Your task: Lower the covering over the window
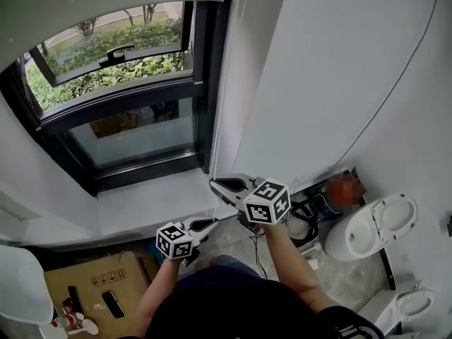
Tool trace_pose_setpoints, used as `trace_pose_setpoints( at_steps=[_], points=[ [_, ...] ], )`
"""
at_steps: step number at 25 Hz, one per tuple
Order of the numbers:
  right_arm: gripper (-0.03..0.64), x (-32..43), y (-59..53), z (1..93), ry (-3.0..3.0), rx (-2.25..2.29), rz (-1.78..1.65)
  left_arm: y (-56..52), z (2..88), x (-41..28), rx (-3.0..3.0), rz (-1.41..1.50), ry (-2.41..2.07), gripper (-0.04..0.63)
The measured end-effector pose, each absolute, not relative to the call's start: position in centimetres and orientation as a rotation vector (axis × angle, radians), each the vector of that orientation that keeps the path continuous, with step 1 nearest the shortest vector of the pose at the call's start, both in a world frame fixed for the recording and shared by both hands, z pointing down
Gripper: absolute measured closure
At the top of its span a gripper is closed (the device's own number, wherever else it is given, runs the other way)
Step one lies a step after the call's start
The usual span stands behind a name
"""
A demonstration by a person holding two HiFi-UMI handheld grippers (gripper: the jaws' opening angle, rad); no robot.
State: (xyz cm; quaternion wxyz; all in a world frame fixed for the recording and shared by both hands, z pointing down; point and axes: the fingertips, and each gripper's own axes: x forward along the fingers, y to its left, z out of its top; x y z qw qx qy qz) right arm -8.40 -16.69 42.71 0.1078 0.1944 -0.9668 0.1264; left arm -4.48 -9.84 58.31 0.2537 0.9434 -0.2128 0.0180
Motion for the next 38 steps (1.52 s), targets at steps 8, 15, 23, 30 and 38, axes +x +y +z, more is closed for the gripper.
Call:
trace_pose_setpoints(
  at_steps=[8,15,23,30,38],
  points=[
    [0.603,-8.9,-16.9,43.3,-2.837,0.566,0.37,-10.2,58.0,-5.1,2.556,0.02,-0.601,0.571],
    [0.603,-8.9,-16.9,47.9,-2.67,0.565,0.333,-10.3,58.0,-6.1,2.55,0.011,-0.622,0.571],
    [0.603,-8.3,-15.8,54.1,-2.539,0.545,0.434,-10.7,57.7,-7.6,2.534,-0.006,-0.668,0.569],
    [0.603,-7.2,-15.4,57.2,-2.496,0.559,0.517,-12.0,53.1,-9.3,2.599,-0.132,-0.748,0.56],
    [0.603,-6.4,-15.6,57.3,-2.478,0.56,0.511,-13.9,46.7,-13.2,2.72,-0.131,-0.979,0.551]
  ],
)
